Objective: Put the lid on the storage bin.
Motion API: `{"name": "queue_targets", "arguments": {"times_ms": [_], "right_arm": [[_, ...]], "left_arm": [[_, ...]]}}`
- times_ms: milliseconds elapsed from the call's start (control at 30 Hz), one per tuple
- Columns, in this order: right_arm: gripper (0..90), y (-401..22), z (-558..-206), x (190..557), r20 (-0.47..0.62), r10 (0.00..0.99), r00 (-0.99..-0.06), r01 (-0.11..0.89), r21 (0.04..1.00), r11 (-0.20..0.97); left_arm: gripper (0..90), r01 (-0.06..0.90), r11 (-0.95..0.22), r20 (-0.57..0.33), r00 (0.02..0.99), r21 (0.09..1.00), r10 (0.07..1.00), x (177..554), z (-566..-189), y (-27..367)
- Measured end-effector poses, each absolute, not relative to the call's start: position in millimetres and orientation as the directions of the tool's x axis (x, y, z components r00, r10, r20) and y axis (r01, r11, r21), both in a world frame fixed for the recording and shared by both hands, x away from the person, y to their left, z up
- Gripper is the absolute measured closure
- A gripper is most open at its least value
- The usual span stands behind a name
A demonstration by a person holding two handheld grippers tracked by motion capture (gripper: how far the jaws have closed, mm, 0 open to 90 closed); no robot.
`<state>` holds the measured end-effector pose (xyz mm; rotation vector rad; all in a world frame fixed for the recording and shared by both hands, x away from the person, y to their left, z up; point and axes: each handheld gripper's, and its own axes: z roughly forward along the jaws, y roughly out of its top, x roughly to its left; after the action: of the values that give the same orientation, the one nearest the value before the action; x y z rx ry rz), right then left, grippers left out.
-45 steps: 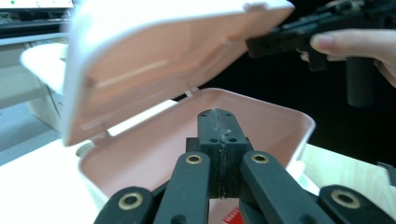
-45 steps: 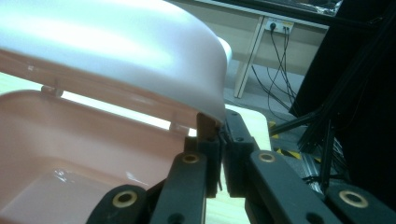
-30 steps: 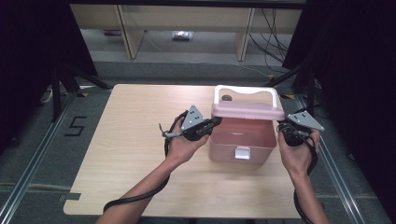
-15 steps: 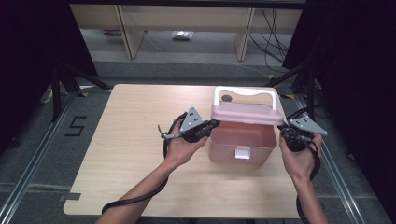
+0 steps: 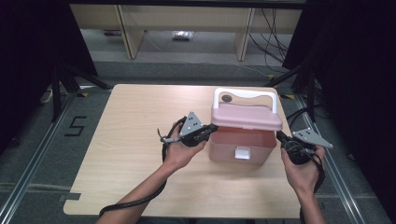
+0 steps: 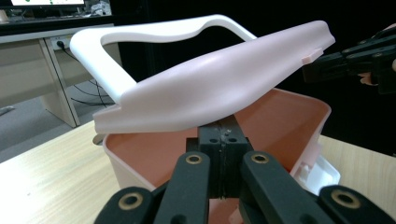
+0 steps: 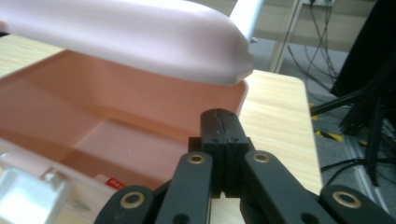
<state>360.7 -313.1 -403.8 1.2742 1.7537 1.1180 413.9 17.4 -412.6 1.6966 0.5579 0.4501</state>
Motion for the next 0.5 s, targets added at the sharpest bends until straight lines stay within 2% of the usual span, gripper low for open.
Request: {"name": "queue_targets", "arguments": {"times_ms": [67,500], "right_arm": [[90.0,-310.4,-404.9,357.6,-0.02,0.959,-0.281,0.38,0.916,0.131],[90.0,-309.5,-406.2,352.9,-0.065,0.951,-0.304,0.35,0.92,0.175]], "left_arm": [[90.0,0.123,-0.157,-0.007,0.808,0.98,0.589,413.2,-415.6,17.9],[90.0,0.14,-0.183,-0.007,0.811,0.973,0.585,412.0,-425.1,21.0]]}}
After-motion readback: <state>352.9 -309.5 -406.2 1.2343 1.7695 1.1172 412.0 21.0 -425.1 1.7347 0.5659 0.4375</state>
